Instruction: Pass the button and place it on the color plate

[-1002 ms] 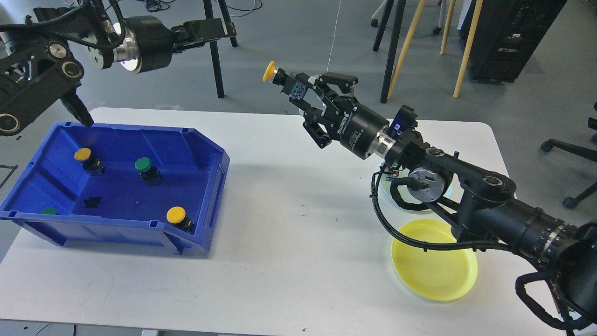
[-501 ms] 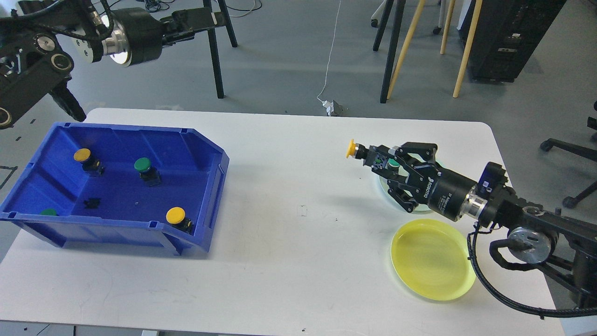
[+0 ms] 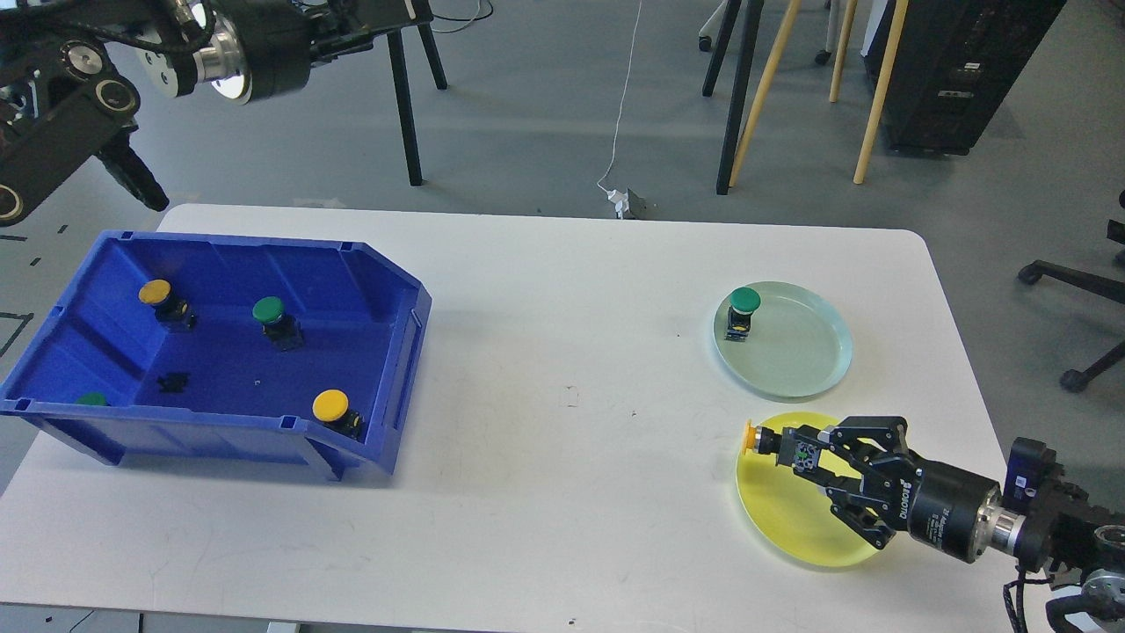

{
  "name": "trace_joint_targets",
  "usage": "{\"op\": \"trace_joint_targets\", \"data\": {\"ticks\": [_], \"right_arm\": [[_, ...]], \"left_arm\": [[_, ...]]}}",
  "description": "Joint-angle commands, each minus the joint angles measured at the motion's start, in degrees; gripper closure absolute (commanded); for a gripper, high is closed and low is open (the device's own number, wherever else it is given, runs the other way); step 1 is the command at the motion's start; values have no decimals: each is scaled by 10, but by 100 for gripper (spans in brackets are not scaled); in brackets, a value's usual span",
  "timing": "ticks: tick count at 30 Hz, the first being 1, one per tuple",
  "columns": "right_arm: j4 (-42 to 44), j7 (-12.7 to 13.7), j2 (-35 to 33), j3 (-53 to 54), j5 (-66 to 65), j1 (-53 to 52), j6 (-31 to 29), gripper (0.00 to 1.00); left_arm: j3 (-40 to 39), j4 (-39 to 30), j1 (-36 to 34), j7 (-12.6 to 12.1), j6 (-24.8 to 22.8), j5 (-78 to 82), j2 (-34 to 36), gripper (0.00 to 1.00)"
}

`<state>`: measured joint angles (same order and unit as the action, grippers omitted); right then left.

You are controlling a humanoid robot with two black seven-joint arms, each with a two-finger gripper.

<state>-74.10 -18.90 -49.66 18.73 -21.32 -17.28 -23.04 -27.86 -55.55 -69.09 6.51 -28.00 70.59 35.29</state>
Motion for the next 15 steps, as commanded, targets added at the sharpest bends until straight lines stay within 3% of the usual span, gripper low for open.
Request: {"op": "trace_joint_targets", "data": {"ticks": [1,4,8,15], "right_arm": [[39,0,4,0,0,7,-1,88],[64,1,6,0,1,9,-2,79],[77,5,25,0,1,6,-2,50],[70,14,26,-1,1,5,-3,23]], "left_arm": [[-1,0,-1,0,0,0,-3,1],[-9,1,-1,0,0,0,-3,1],[-10,3,-2,0,0,0,-3,1],[-10,5,-4,0,0,0,-3,1]]}}
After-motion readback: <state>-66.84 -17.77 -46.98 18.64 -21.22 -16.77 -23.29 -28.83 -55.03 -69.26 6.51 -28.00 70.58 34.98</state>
